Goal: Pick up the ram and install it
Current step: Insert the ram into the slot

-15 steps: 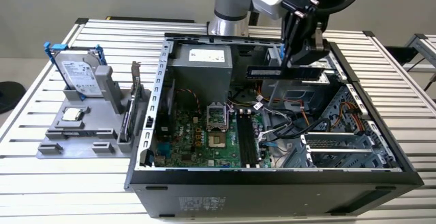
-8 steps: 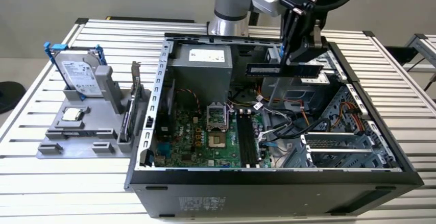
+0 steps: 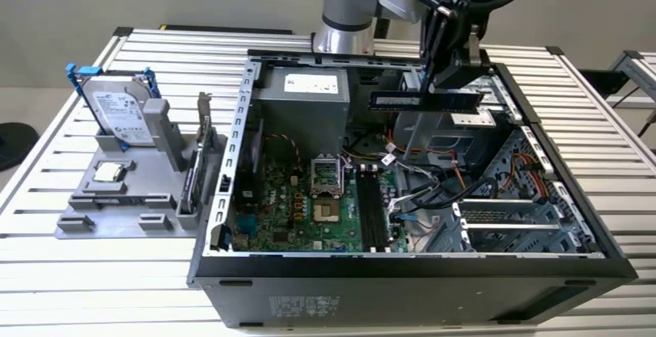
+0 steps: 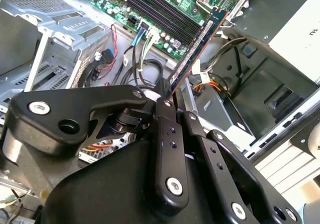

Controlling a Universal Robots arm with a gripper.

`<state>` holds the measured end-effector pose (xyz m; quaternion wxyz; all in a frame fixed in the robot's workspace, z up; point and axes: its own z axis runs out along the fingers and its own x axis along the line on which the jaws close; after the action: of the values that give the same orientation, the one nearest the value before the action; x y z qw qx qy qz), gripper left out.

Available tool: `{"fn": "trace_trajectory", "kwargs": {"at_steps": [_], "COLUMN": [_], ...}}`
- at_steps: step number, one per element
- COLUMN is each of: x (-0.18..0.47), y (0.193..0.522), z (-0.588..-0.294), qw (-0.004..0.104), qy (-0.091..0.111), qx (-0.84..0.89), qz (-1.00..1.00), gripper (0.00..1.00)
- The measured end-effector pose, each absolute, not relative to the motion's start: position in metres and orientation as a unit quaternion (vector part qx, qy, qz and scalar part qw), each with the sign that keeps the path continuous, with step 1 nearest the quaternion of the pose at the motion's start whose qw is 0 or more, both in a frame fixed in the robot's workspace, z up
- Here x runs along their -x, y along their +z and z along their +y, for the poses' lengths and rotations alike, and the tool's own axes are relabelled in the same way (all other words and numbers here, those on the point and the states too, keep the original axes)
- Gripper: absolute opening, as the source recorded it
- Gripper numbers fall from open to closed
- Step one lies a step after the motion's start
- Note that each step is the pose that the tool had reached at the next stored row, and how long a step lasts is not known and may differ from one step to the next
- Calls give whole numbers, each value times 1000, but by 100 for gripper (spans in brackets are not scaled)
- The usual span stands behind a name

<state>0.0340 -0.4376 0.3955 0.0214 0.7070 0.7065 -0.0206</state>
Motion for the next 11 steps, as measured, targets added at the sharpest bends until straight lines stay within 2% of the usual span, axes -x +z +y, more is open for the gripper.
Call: {"fn": "trace_trajectory", "kwargs": {"at_steps": [11], "x": [-34], "y": [396], "z": [-428], "qw": [21], "qy": [-21], "qx": [-707], "qz": [707], "gripper": [0]}}
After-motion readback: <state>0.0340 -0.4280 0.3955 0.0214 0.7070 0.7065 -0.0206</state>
